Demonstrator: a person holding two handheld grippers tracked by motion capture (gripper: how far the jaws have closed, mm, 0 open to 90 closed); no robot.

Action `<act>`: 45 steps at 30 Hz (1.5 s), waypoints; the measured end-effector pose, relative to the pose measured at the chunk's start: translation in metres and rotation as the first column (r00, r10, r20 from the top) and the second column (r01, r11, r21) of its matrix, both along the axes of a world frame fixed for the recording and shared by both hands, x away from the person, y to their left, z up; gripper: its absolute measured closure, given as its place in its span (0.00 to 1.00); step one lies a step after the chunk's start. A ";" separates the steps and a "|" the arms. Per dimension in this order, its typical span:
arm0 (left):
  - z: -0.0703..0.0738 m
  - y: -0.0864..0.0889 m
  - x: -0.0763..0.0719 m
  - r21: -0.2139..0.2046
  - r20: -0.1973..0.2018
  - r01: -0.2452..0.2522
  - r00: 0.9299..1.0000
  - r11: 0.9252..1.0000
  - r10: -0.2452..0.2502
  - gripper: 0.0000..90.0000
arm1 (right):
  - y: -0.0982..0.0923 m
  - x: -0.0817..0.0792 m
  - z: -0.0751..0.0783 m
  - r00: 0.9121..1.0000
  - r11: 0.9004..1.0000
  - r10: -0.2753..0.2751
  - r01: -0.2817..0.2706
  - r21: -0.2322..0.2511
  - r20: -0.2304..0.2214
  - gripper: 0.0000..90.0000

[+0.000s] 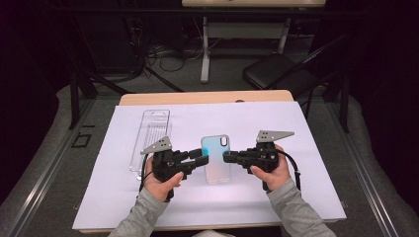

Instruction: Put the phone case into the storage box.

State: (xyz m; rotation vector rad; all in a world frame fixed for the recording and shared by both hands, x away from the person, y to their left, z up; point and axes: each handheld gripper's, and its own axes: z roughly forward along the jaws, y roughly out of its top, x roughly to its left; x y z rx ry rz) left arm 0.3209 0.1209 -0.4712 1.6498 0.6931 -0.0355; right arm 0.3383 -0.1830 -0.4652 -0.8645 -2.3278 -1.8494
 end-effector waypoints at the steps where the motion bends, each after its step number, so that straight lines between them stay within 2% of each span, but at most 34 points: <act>1: 0.000 0.000 0.000 0.001 0.001 -0.007 1.000 1.000 0.007 0.63 | 0.000 0.000 0.000 1.000 1.000 -0.008 0.008 -0.006 0.002 0.91; 10: -0.001 0.001 -0.001 0.032 0.014 -0.061 0.998 0.998 0.060 0.60 | 0.000 0.000 -0.001 0.998 0.998 -0.056 0.056 -0.015 0.010 0.91; 16: -0.001 0.000 -0.001 0.064 0.038 -0.101 0.994 0.993 0.098 0.57 | 0.001 -0.001 -0.001 0.995 0.994 -0.101 0.102 -0.030 0.028 0.91; 23: -0.002 -0.002 -0.003 0.109 0.063 -0.158 0.986 0.981 0.152 0.54 | 0.006 -0.005 -0.001 0.984 0.984 -0.164 0.168 -0.056 0.069 0.91; 26: -0.002 -0.002 -0.003 0.121 0.071 -0.177 0.983 0.977 0.169 0.54 | 0.008 -0.007 -0.001 0.980 0.980 -0.184 0.188 -0.058 0.071 0.91; 34: -0.002 -0.005 -0.007 0.181 0.113 -0.233 0.970 0.956 0.215 0.55 | 0.012 -0.009 -0.004 0.969 0.969 -0.237 0.241 -0.050 0.069 0.91; 35: -0.002 -0.006 -0.008 0.178 0.116 -0.239 0.968 0.955 0.221 0.55 | 0.012 -0.009 -0.004 0.967 0.967 -0.245 0.248 -0.050 0.068 0.91; 41: -0.004 -0.008 -0.008 0.198 0.102 -0.246 0.968 0.949 0.230 0.59 | 0.014 -0.009 -0.006 0.955 0.955 -0.289 0.292 -0.046 0.068 0.91; 43: -0.004 -0.008 -0.008 0.202 0.091 -0.242 0.969 0.949 0.228 0.60 | 0.014 -0.010 -0.006 0.953 0.953 -0.296 0.299 -0.044 0.070 0.91; 45: -0.005 -0.010 -0.008 0.208 0.096 -0.248 0.968 0.946 0.232 0.60 | 0.015 -0.010 -0.006 0.950 0.951 -0.304 0.307 -0.041 0.069 0.91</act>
